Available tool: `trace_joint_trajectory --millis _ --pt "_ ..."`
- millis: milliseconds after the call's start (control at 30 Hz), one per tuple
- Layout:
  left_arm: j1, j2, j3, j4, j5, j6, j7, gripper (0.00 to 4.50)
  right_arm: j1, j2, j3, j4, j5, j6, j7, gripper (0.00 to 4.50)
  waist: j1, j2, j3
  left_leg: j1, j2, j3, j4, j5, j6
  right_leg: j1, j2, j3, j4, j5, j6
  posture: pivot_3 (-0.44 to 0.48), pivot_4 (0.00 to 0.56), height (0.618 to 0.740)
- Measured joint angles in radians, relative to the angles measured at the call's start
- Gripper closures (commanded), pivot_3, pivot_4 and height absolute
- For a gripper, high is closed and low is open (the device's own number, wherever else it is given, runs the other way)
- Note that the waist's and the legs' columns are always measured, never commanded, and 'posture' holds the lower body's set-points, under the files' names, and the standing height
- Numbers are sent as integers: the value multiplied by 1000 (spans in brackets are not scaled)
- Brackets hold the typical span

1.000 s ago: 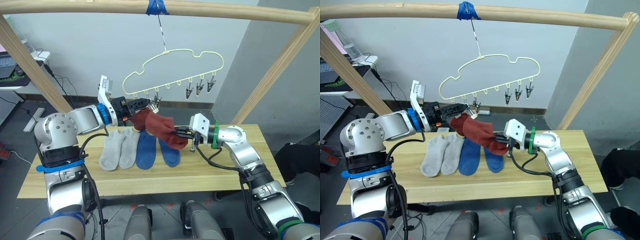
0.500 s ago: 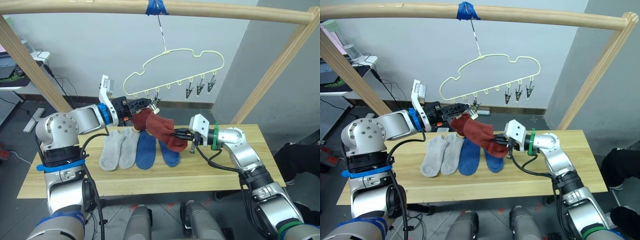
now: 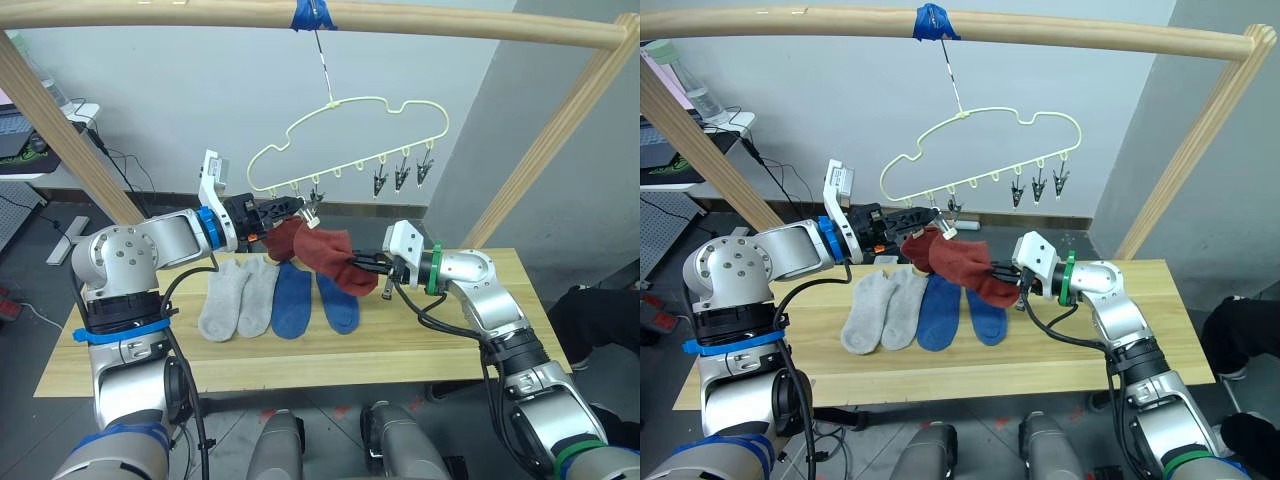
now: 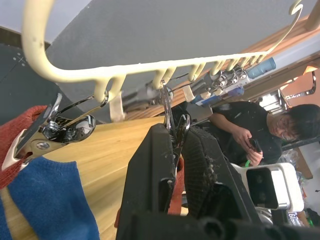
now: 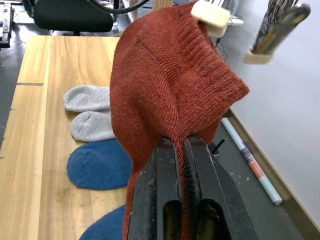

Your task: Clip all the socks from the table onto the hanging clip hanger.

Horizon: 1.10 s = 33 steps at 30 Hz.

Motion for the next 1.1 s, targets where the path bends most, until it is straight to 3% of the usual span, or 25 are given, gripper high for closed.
trace_joint_trajectory --millis 533,1000,1100 --pt "9 10 -6 -6 0 -12 -13 4283 -10 5 -3 7 20 20 -6 4431 0 0 0 0 0 0 0 0 0 0 0 0 0 0 0 54 137 740" --pt "16 15 -11 -12 -6 -21 -41 36 -15 7 -3 8 21 15 -6 4500 0 0 0 0 0 0 0 0 0 0 0 0 1 0 0 56 133 740" --pt "16 15 -11 -12 -6 -21 -41 36 -15 8 -3 9 21 13 -6 4500 0 0 0 0 0 0 0 0 0 0 0 0 1 0 0 55 134 740"
